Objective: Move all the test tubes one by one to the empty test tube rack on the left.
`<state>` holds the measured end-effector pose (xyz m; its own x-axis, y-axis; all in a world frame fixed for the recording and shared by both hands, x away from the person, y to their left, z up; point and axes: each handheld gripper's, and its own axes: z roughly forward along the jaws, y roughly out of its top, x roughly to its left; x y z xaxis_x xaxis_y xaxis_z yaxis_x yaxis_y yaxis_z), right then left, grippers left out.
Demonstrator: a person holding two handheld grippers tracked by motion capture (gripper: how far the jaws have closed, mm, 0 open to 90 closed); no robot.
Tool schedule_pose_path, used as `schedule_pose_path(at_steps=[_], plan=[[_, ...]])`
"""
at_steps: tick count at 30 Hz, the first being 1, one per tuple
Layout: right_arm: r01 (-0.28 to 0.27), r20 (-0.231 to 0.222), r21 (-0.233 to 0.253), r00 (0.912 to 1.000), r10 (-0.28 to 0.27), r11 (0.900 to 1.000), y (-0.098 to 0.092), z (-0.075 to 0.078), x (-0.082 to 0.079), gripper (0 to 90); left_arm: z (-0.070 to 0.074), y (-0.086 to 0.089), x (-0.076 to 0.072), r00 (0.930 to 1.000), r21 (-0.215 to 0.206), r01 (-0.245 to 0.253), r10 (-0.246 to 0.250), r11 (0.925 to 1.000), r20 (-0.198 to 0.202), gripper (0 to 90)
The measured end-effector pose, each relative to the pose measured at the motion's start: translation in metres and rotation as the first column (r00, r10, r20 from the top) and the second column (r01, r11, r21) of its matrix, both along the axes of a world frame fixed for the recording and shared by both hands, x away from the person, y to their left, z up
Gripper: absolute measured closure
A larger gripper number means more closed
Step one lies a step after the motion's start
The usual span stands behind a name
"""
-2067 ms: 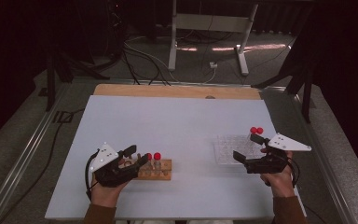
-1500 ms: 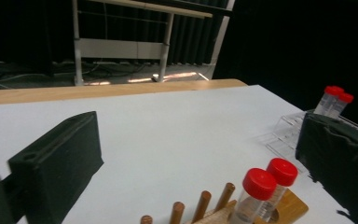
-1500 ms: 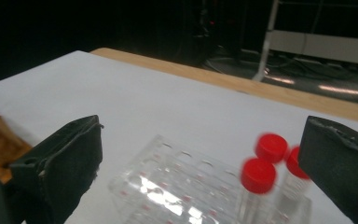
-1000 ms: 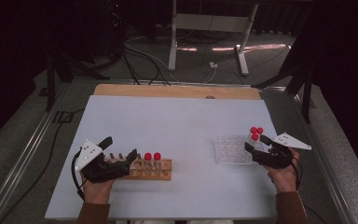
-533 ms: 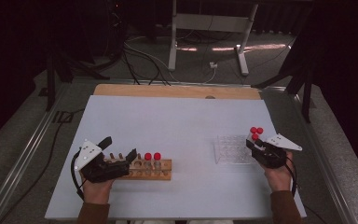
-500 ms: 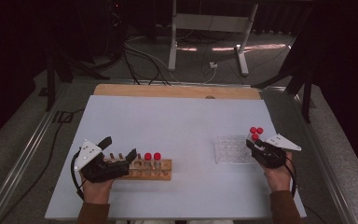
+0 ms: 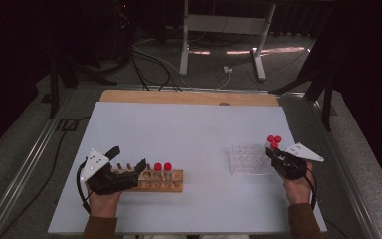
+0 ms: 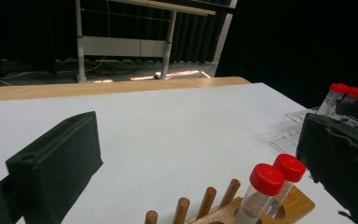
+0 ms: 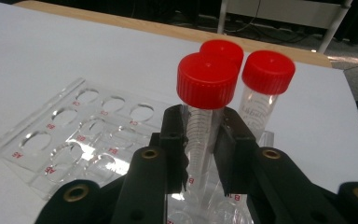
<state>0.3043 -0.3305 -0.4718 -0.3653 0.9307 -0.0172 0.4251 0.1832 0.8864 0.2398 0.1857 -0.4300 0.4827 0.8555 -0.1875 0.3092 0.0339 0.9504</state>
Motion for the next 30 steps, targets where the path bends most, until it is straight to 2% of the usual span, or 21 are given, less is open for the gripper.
schedule_pose_path(at_steps=[30], plan=[[-0.018,0.089,0.025,0.9959,0.016,1.0,0.0,0.037,-0.014,74.1,-0.001,0.0,0.0,1.0,0.0,0.001,-0.001,1.0,-0.007,0.7]])
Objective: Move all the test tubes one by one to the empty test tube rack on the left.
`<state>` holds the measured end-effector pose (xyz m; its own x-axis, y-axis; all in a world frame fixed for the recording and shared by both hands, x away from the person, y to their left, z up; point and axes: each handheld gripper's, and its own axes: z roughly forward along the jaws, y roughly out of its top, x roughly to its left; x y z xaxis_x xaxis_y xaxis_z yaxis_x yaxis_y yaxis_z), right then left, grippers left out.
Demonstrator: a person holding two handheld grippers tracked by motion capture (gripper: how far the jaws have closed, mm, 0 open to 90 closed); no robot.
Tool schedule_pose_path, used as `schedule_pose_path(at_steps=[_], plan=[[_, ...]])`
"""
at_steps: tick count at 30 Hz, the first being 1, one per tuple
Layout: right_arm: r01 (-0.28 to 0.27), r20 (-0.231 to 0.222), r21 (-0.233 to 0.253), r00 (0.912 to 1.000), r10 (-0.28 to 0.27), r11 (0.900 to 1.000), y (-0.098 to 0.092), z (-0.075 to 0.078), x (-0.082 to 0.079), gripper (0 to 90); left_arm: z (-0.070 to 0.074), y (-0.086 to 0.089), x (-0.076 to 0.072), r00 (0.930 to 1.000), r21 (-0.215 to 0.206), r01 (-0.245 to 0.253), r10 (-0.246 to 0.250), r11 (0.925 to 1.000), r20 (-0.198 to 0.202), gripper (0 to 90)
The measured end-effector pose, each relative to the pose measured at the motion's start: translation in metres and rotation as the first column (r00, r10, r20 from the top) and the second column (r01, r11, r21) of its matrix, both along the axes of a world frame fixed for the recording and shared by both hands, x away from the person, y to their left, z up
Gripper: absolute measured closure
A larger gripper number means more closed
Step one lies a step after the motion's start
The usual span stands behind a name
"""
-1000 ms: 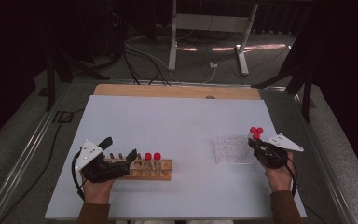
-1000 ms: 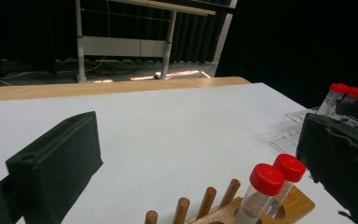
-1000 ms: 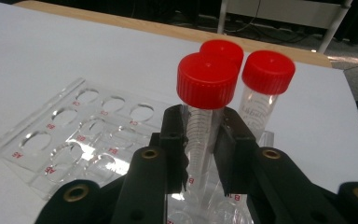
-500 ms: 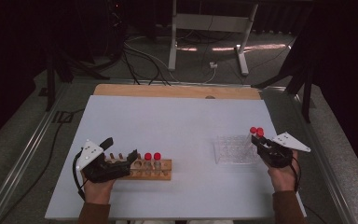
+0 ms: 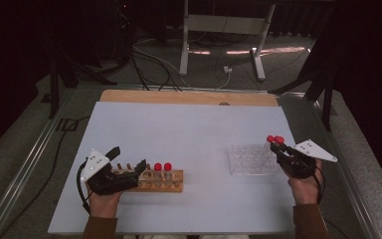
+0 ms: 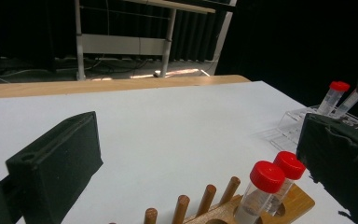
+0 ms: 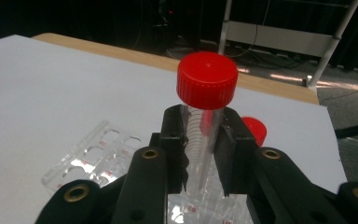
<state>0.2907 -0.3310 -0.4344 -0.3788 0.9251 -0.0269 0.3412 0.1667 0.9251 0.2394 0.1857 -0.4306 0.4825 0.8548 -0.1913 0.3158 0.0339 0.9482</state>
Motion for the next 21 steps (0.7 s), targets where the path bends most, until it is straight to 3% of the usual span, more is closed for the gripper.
schedule_pose_path(at_steps=[6,13,21], plan=[[-0.021,0.016,0.012,0.9997,0.021,1.0,0.003,0.008,-0.003,74.1,0.006,-0.002,-0.002,1.0,-0.006,0.002,-0.002,1.0,0.01,0.7],[-0.085,0.017,0.037,0.9963,0.084,0.996,0.014,0.017,-0.007,74.1,0.018,-0.012,-0.001,0.9993,-0.006,0.033,-0.033,0.9994,0.02,0.7],[-0.149,0.003,0.061,0.9888,0.149,0.987,0.029,0.021,-0.01,74.1,0.026,-0.027,0.003,0.9974,0.025,0.072,-0.072,0.9971,0.005,0.7]])
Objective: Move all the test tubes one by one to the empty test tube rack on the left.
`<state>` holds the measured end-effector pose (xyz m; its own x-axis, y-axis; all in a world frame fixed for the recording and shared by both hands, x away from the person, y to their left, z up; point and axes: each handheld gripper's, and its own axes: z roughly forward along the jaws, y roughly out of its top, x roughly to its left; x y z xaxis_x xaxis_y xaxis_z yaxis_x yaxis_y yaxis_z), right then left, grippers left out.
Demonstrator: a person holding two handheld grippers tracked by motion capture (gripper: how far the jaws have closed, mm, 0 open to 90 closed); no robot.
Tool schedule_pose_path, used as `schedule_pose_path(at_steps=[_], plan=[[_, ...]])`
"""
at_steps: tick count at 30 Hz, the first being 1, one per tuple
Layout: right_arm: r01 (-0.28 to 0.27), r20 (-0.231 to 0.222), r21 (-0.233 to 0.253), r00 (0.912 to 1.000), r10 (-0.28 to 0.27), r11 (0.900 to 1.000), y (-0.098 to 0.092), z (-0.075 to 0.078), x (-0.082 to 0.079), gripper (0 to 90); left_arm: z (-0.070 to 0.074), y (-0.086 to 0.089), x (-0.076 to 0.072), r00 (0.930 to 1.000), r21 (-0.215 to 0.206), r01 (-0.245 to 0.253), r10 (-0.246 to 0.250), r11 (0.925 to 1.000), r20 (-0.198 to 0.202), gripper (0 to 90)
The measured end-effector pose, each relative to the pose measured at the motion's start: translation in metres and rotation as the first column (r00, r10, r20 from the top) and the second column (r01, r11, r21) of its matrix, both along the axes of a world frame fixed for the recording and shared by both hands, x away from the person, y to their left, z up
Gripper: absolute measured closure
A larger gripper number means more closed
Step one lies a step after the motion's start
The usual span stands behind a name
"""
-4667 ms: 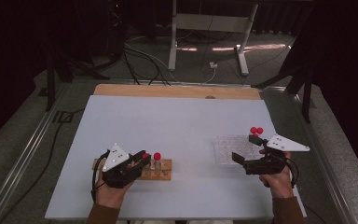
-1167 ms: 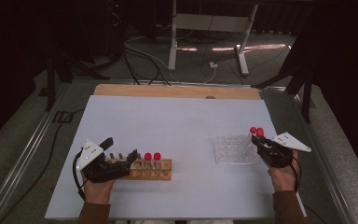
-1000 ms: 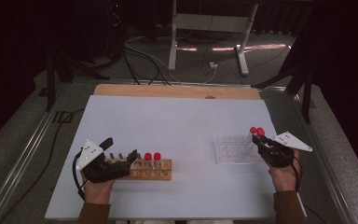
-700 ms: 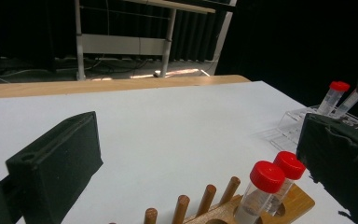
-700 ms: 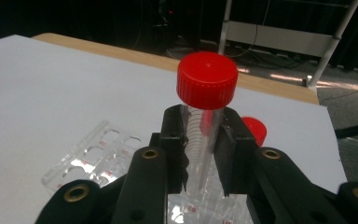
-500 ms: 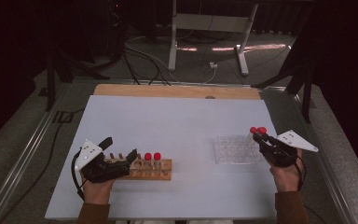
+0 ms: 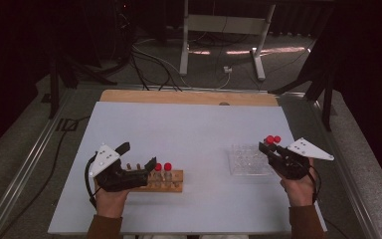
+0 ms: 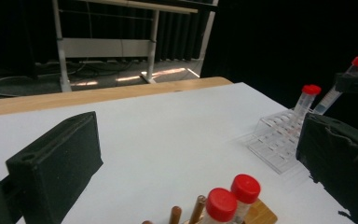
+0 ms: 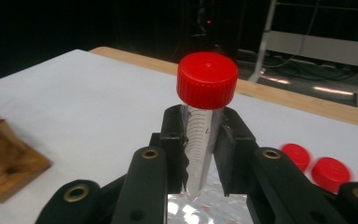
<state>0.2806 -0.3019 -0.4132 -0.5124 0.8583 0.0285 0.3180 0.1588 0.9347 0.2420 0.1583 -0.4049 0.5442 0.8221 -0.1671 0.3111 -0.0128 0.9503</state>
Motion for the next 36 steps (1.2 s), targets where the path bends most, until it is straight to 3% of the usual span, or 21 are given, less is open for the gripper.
schedule_pose_path(at_steps=[5,9,15,20,26,36], plan=[[-0.045,-0.008,0.004,0.999,0.045,0.999,0.012,0.002,-0.002,74.1,0.004,-0.013,0.004,0.9996,0.012,0.029,-0.028,0.9995,-0.005,0.7],[-0.072,-0.016,0.008,0.9973,0.072,0.997,0.021,0.002,-0.002,74.0,0.008,-0.023,0.006,0.999,0.053,0.044,-0.044,0.9976,-0.006,0.7],[-0.102,-0.022,0.001,0.9946,0.102,0.995,0.032,0.002,-0.004,74.0,0.013,-0.033,0.01,0.9974,0.041,0.072,-0.072,0.9965,-0.006,1.1],[-0.13,-0.028,0.0,0.9911,0.13,0.991,0.039,0.002,-0.005,74.0,0.016,-0.046,0.013,0.9952,0.065,0.098,-0.098,0.993,-0.003,1.1],[-0.16,-0.036,-0.003,0.9865,0.16,0.987,0.047,0.001,-0.006,74.0,0.021,-0.066,0.018,0.9896,0.083,0.144,-0.144,0.9861,-0.001,1.9],[-0.219,-0.064,-0.004,0.9739,0.218,0.976,0.062,-0.003,-0.007,74.0,0.023,-0.093,0.025,0.9763,0.064,0.217,-0.216,0.9742,-0.012,3.4]])
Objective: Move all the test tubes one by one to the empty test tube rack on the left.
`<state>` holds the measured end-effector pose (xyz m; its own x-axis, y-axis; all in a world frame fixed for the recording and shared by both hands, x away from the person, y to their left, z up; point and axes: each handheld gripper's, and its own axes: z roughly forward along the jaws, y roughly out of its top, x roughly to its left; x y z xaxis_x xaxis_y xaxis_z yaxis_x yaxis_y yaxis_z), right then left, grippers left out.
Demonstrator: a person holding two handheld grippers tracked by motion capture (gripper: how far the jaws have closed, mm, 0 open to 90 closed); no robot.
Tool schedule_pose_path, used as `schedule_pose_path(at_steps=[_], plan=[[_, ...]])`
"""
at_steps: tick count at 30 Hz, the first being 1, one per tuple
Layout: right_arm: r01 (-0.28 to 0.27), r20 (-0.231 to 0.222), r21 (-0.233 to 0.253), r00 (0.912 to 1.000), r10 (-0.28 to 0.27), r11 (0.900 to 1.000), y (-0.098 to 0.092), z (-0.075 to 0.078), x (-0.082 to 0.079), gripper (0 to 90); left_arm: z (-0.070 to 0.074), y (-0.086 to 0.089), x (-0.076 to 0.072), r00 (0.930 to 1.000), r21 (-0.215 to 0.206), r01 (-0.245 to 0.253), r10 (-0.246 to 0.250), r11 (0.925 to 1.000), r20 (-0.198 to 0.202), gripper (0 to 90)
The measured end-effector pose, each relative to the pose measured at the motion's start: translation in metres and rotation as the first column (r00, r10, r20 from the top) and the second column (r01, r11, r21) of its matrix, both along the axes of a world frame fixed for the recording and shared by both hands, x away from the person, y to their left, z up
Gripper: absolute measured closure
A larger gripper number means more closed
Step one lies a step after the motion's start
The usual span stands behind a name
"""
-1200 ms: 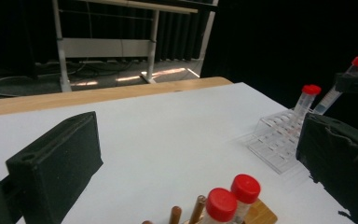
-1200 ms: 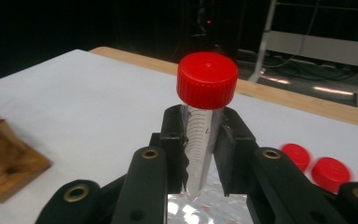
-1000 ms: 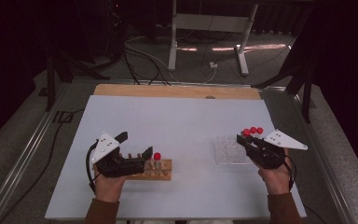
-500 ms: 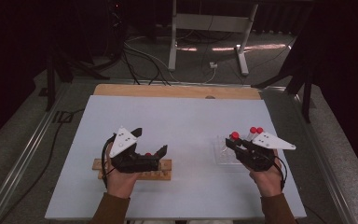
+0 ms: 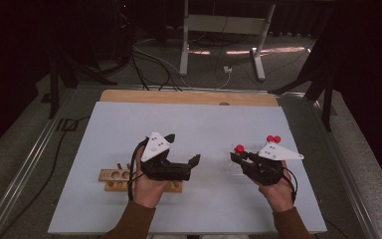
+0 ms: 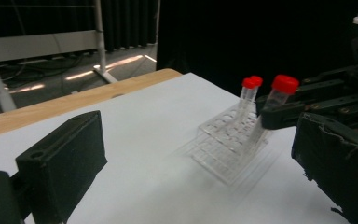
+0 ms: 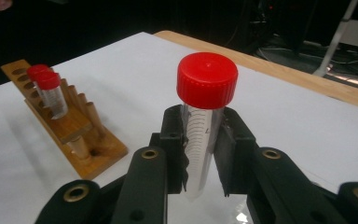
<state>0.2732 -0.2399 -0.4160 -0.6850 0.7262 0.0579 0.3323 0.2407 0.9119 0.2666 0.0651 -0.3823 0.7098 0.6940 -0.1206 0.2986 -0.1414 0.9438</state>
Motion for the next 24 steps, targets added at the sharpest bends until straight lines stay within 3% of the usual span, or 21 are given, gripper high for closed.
schedule_pose_path(at_steps=[9,13,24], plan=[[-0.042,-0.011,-0.017,0.9991,0.041,0.999,0.014,-0.003,-0.002,74.0,0.003,-0.02,0.004,0.999,-0.017,0.041,-0.041,0.999,-0.015,4.2],[-0.063,-0.014,-0.032,0.9979,0.063,0.997,0.021,-0.004,-0.004,74.0,0.003,-0.031,0.003,0.9981,-0.006,0.058,-0.058,0.9983,-0.02,7.1],[-0.109,-0.022,-0.042,0.9939,0.108,0.993,0.033,-0.005,-0.008,74.0,-0.004,-0.064,0.003,0.994,0.049,0.104,-0.103,0.9933,-0.038,25.6]])
